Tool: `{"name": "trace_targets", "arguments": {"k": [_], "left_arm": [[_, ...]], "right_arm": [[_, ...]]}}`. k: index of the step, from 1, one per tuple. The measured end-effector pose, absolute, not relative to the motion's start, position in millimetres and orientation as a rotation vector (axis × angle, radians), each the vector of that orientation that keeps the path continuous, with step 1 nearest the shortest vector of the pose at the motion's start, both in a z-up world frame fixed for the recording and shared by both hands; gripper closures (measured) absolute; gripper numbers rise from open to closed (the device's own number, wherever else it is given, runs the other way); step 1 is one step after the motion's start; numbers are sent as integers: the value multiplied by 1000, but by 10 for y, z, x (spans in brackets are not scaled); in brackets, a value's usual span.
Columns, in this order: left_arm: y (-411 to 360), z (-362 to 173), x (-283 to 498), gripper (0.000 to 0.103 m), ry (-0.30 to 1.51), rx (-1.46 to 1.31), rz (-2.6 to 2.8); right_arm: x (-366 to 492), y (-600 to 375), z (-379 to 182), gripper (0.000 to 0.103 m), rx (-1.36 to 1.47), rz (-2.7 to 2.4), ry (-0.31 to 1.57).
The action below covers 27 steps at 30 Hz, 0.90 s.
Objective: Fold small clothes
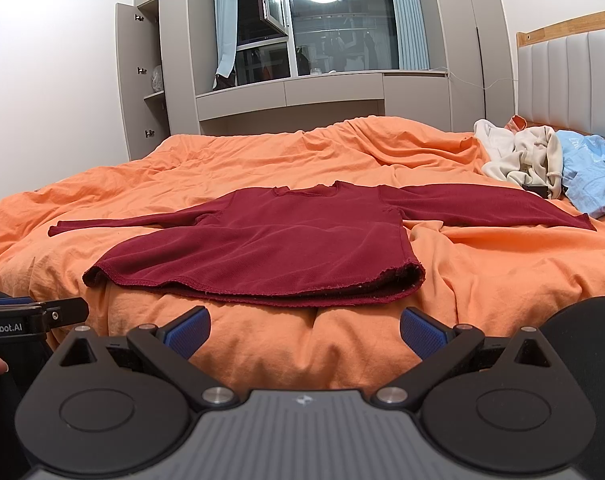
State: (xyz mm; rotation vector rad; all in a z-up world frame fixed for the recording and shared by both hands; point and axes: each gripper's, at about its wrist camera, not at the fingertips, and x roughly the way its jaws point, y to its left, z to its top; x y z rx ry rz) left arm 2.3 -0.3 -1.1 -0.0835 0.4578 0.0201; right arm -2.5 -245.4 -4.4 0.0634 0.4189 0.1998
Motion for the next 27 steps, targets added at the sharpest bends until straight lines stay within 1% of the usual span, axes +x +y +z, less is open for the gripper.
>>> {"name": "trace_targets", "arguments": {"k": [9, 14, 27], "left_arm": [[8, -17, 22, 1, 462, -83, 20], [5, -42, 54, 1, 471, -78, 24], [-84, -39, 326, 1, 504, -53, 10]], "right_arm": [[-15, -2449, -37, 0, 64, 201, 421], [-45, -2548, -122, 0, 66, 200, 427], [242, -2509, -59, 0, 95, 211, 438]]}}
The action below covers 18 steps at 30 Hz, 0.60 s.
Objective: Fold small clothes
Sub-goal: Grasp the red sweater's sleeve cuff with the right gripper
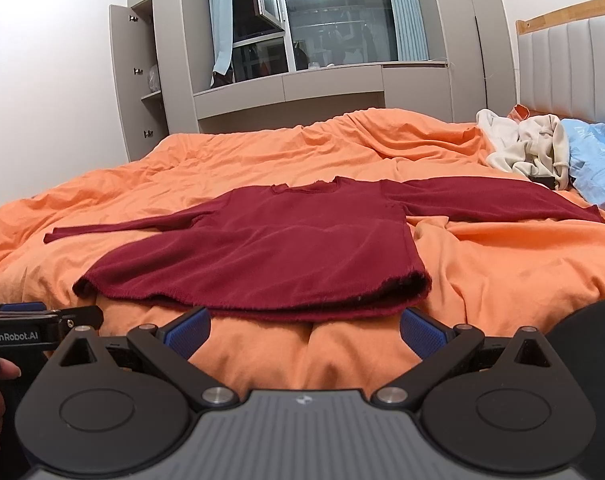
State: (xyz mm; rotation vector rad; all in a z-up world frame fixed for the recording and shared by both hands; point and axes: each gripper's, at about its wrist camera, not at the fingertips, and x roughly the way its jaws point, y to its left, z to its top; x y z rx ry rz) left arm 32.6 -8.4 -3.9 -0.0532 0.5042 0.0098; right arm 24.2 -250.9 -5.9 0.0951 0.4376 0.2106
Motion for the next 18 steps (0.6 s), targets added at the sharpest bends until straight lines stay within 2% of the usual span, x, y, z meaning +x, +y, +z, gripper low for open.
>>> {"name": "trace_targets", "arguments": {"k": [7, 18], "left_arm": [[-173, 115, 770, 1, 526, -26, -12], [-412, 469, 1902, 0, 503, 18, -92]], "right_arm": [[691, -2760, 115, 0, 176, 209, 441], [1702, -3484, 379, 0, 299, 40, 380]]}}
